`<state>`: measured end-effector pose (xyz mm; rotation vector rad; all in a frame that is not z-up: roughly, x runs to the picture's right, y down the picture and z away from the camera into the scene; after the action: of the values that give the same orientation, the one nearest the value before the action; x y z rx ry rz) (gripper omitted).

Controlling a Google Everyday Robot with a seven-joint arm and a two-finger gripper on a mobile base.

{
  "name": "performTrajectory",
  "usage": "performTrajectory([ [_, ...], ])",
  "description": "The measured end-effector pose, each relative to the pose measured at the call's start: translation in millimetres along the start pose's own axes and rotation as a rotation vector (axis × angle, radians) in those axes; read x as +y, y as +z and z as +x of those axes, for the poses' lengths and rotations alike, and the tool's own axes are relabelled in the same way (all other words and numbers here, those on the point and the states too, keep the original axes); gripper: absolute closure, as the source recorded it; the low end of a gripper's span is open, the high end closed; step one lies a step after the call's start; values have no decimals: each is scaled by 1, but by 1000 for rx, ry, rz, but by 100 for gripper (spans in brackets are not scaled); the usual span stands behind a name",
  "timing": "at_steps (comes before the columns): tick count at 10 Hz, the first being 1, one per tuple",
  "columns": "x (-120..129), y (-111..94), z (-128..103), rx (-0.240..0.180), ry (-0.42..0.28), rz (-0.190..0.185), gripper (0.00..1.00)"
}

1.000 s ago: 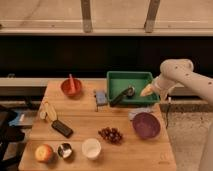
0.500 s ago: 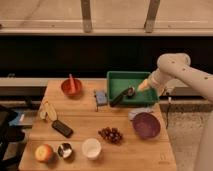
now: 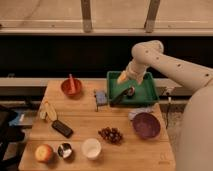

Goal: Place banana in paper cup

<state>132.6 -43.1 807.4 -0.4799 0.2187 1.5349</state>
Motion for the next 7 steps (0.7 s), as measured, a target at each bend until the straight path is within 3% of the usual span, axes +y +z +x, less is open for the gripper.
performTrajectory([
  [2,60,2,1,5,-135,-19,27],
  [5,155,6,22,24,-343,-59,27],
  [6,176,6,28,31,-386,-74,27],
  [7,169,6,27,30,-382,-63,27],
])
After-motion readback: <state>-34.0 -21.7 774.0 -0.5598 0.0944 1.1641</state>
